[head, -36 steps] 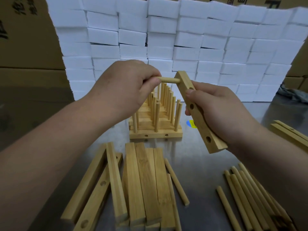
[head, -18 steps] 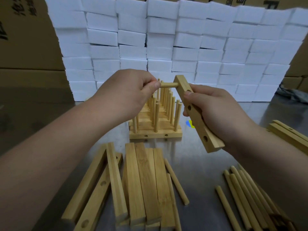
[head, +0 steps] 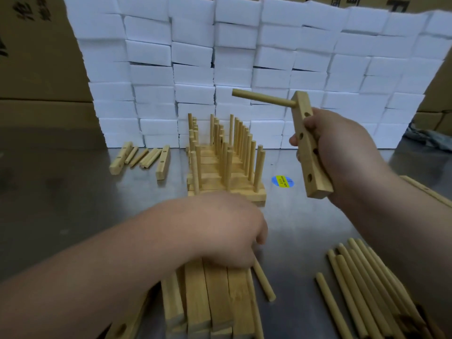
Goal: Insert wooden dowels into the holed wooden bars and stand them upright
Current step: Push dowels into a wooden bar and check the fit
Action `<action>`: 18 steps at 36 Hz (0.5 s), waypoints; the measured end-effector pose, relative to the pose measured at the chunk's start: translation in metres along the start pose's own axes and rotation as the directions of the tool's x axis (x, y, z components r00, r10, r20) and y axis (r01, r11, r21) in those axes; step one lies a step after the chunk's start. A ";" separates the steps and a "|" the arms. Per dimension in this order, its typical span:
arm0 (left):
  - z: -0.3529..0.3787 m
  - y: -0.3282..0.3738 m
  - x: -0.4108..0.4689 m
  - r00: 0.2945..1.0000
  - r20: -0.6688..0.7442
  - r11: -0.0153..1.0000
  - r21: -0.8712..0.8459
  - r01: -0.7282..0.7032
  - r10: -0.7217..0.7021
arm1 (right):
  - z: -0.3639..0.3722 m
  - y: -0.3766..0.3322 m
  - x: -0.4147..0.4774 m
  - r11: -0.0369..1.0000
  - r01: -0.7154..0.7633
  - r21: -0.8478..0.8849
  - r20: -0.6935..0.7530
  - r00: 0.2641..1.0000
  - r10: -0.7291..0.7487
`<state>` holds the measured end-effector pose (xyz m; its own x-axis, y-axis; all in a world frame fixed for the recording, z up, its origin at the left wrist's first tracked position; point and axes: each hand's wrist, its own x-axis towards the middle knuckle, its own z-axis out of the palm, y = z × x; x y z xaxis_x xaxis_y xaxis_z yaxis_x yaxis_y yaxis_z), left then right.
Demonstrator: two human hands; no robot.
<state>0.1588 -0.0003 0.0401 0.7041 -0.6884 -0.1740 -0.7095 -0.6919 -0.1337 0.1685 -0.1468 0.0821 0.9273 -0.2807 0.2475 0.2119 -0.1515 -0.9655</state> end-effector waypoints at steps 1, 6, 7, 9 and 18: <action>0.002 0.003 0.001 1.000 0.016 1.000 0.018 -0.020 0.020 | 0.000 0.001 0.001 1.000 0.001 -0.002 0.006 1.000 -0.001; 0.009 0.017 0.002 0.996 -0.005 0.992 0.087 -0.090 0.091 | 0.001 0.002 0.003 1.000 -0.002 0.016 0.028 1.000 0.001; 0.011 0.019 0.004 0.995 -0.029 0.989 0.113 -0.097 0.100 | 0.001 0.002 0.003 1.000 -0.004 0.024 0.028 1.000 0.003; 0.016 0.022 0.007 0.990 -0.071 0.981 0.161 -0.110 0.122 | 0.001 0.002 0.004 0.999 -0.003 0.037 0.030 1.000 0.002; -0.011 0.018 0.004 0.931 -0.364 0.998 -0.057 -0.001 -0.020 | -0.004 0.001 0.009 0.998 0.047 0.036 -0.015 0.999 -0.046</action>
<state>0.1493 -0.0184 0.0473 0.6804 -0.7062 0.1960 -0.7072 -0.7028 -0.0774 0.1754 -0.1532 0.0838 0.9117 -0.2880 0.2931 0.2660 -0.1300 -0.9552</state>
